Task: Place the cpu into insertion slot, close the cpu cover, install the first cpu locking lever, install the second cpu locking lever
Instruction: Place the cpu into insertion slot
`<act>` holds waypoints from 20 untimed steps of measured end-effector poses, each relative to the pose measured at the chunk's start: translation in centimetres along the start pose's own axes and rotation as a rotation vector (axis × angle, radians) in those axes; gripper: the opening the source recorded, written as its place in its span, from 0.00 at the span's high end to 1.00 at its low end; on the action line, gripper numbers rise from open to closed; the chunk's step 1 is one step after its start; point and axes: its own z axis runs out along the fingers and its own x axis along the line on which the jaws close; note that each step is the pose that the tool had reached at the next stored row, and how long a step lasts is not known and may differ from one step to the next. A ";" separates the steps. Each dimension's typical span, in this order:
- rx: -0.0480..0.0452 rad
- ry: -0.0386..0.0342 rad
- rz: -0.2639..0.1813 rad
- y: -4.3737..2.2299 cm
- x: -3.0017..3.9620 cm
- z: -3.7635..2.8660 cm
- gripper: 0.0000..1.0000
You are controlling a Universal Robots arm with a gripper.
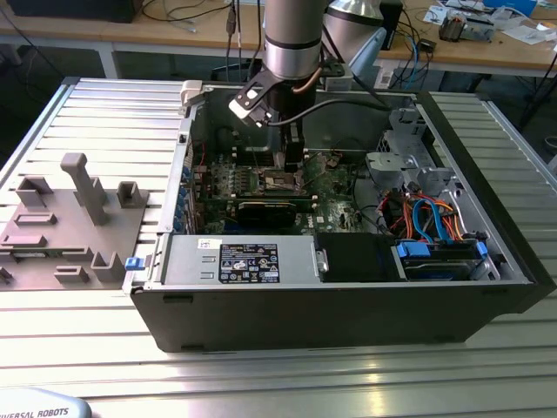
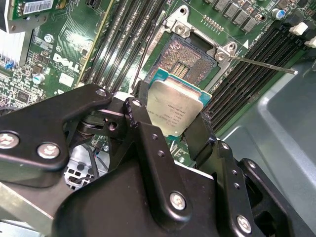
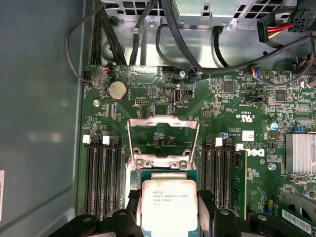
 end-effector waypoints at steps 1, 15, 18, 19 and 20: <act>0.0000 0.0000 0.000 0.00 0.00 0.02 0.46; 0.0000 0.0000 0.000 -0.02 0.00 0.26 0.46; 0.0000 0.0000 0.000 -0.02 0.00 0.32 0.46; 0.0000 -0.0001 0.000 -0.02 0.00 0.33 0.46; 0.0000 0.0000 0.000 -0.02 0.00 0.35 0.46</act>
